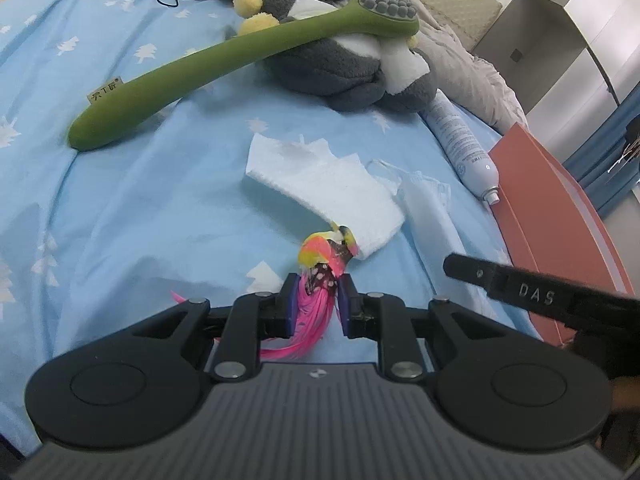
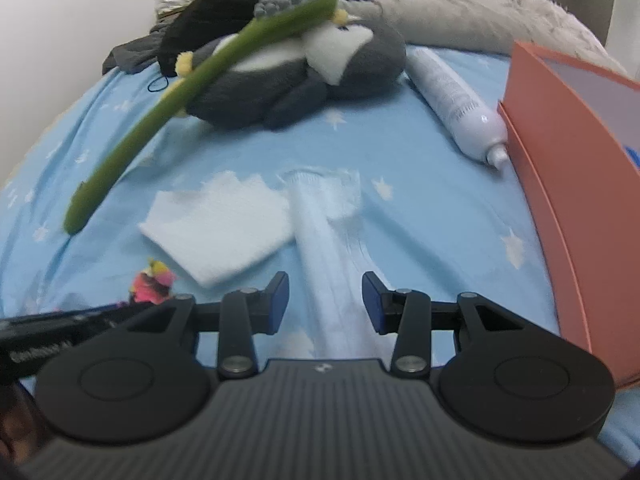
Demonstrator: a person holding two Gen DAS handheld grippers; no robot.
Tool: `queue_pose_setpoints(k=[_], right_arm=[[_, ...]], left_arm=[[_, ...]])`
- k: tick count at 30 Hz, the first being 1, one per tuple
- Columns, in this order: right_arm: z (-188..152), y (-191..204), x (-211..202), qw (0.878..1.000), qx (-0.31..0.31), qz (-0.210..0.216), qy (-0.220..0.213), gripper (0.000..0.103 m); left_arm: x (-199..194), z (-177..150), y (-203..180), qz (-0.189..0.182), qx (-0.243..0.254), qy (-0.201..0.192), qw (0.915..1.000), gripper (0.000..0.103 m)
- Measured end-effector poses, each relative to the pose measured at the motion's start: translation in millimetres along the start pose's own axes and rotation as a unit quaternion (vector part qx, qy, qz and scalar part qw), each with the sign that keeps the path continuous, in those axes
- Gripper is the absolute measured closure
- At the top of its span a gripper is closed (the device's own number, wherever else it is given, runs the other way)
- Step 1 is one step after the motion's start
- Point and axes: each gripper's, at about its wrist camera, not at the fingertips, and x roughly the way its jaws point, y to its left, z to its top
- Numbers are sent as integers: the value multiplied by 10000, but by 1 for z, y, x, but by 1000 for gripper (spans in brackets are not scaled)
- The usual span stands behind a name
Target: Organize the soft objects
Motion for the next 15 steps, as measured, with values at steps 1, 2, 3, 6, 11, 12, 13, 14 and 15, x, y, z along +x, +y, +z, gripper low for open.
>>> queue_pose_setpoints(k=[1, 2, 3, 6, 11, 12, 13, 14, 15], right_arm=[[-2, -2, 2, 10000, 23, 46, 33, 61], [-5, -3, 5, 9999, 43, 79, 90, 61], [-8, -4, 7, 9998, 48, 122, 125, 62], [-13, -5, 11, 9995, 123, 171, 217, 89], [-13, -6, -11, 9997, 184, 138, 15, 96], [-12, -6, -15, 9997, 191, 135, -19, 96], [-12, -6, -20, 9997, 210, 145, -47, 96], [-13, -6, -26, 9996, 219, 151, -78, 96], [-15, -5, -32, 9996, 210, 141, -116, 96]], left_arm=[[0, 0, -1, 5, 0, 1, 10000, 79], [-1, 0, -1, 13, 4, 1, 10000, 79], [-2, 1, -2, 21, 9, -8, 10000, 79], [-5, 2, -7, 36, 71, -62, 9999, 79], [-15, 4, -19, 13, 208, -102, 9997, 79], [-17, 4, -21, 0, 233, -102, 9997, 79], [-19, 5, -24, -27, 259, -104, 9996, 79], [-22, 5, -28, -50, 289, -116, 9995, 79], [-25, 6, -33, -66, 336, -131, 9993, 79]])
